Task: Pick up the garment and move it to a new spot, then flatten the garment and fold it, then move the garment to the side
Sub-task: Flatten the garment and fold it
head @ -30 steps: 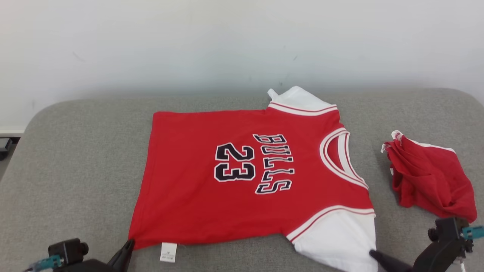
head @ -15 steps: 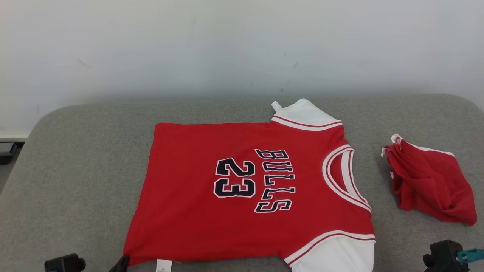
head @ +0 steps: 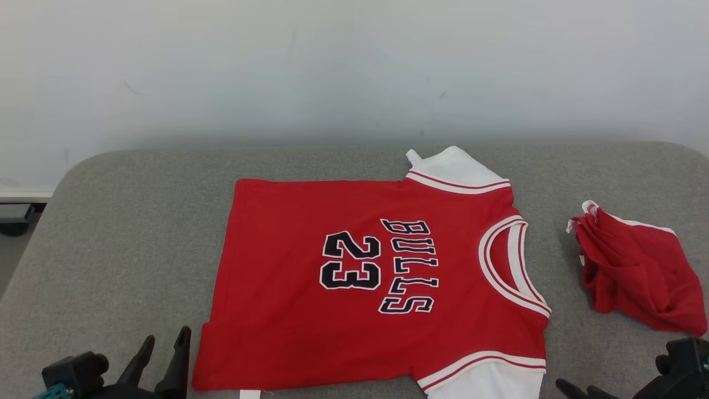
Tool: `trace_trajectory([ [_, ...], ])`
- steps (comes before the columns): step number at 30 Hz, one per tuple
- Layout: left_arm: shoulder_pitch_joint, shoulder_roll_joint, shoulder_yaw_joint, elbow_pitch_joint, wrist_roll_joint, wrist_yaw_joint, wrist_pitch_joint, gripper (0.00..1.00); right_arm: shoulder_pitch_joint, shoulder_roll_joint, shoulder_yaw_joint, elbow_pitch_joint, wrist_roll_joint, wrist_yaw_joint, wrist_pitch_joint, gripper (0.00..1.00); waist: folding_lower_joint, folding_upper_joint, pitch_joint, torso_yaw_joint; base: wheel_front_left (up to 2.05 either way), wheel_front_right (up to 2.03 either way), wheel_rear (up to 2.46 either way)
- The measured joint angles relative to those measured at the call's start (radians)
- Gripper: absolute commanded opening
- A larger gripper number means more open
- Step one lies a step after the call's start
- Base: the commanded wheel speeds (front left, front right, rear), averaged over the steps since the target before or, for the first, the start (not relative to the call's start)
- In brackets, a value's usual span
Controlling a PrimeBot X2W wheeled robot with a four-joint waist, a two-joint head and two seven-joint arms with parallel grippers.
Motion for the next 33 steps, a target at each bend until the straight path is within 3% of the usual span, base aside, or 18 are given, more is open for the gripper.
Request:
trace_trajectory([
  [7, -0.027, -0.069, 0.010, -0.073, 0.042, 0.034, -0.097, 1.00, -0.106, 0.080, -0.044, 0.026, -0.108, -0.008, -0.173, 1.00, 0.0000, 0.0000, -0.033, 0.021, 0.00, 0.00, 0.00],
  [14, -0.011, -0.074, -0.025, -0.099, 0.105, 0.047, -0.119, 1.00, -0.152, 0.159, -0.057, 0.073, -0.222, -0.010, -0.348, 1.00, 0.0000, 0.0000, -0.078, 0.027, 0.00, 0.00, 0.00],
  [17, 0.011, -0.048, -0.037, -0.098, 0.145, 0.048, -0.119, 1.00, -0.152, 0.185, -0.049, 0.101, -0.229, -0.010, -0.392, 1.00, 0.0000, 0.0000, -0.091, 0.022, 0.00, 0.00, 0.00],
  [24, 0.043, -0.032, -0.033, -0.122, 0.187, 0.057, -0.114, 1.00, -0.170, 0.199, 0.025, 0.146, -0.294, -0.007, -0.468, 1.00, -0.0001, 0.0000, -0.105, 0.004, 0.00, 0.00, 0.00],
  [33, 0.043, -0.028, -0.035, -0.128, 0.223, 0.058, -0.101, 1.00, -0.174, 0.148, 0.073, 0.208, -0.399, 0.038, -0.556, 1.00, 0.0000, 0.0000, -0.104, 0.005, 0.00, 0.00, 0.00],
])
